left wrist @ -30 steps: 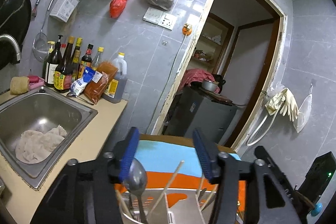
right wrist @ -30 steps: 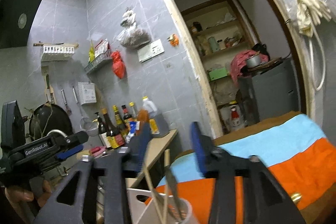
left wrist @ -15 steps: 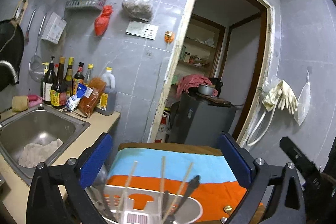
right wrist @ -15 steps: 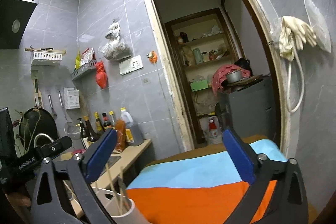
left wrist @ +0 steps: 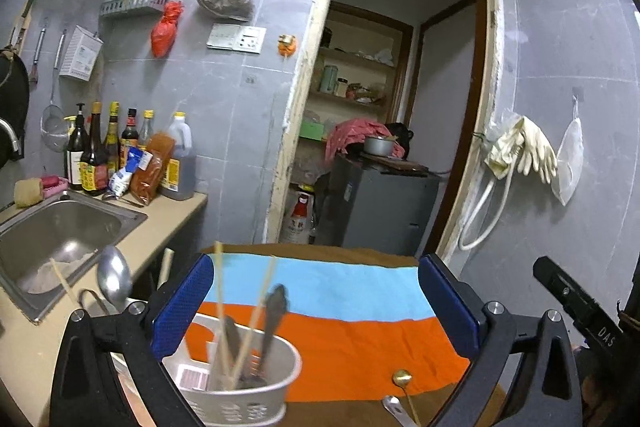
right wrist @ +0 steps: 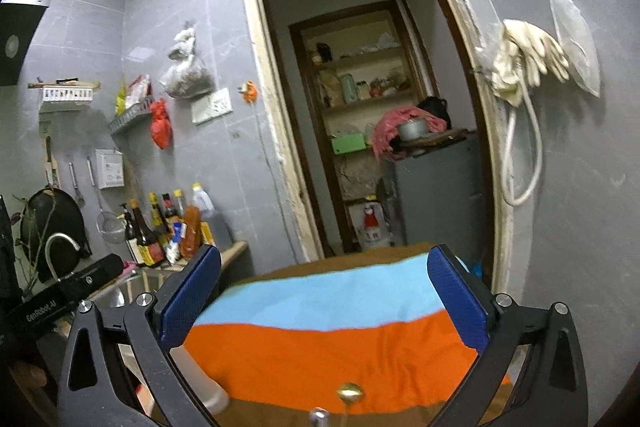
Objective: Organize utensils
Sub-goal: 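Move both grippers back down over the gold spoon and silver spoon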
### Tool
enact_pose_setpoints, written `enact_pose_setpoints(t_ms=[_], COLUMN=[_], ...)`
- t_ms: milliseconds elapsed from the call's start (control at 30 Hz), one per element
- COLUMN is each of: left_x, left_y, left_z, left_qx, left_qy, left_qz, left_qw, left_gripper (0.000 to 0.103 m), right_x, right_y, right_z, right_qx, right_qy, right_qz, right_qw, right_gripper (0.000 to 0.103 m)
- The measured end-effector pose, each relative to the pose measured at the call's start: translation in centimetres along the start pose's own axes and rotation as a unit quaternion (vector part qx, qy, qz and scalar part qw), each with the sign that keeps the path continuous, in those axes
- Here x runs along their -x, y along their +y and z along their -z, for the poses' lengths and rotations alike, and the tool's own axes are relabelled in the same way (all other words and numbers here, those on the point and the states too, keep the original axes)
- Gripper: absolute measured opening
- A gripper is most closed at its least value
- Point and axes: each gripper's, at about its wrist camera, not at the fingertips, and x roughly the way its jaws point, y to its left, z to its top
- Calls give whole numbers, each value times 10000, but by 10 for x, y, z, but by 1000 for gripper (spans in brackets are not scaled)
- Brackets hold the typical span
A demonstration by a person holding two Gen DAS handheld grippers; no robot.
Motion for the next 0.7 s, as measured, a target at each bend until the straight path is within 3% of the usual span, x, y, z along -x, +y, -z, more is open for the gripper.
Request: enact_pose_setpoints(t_ms=[433, 700], left_x=[-14, -24], left_y=[-49, -66], left_z=[29, 60], left_qx=[-91, -168], left_qy=[163, 333], left_qz=[177, 1], left_qw=[9997, 9993], left_gripper=[103, 103], right_x=[0, -19], right_y=[-72, -92], right_z=[28, 48], right_qx=[28, 255], right_qy=[685, 1026], right_qz=[192, 40], right_qw=[9975, 9944], right_gripper=[101, 101])
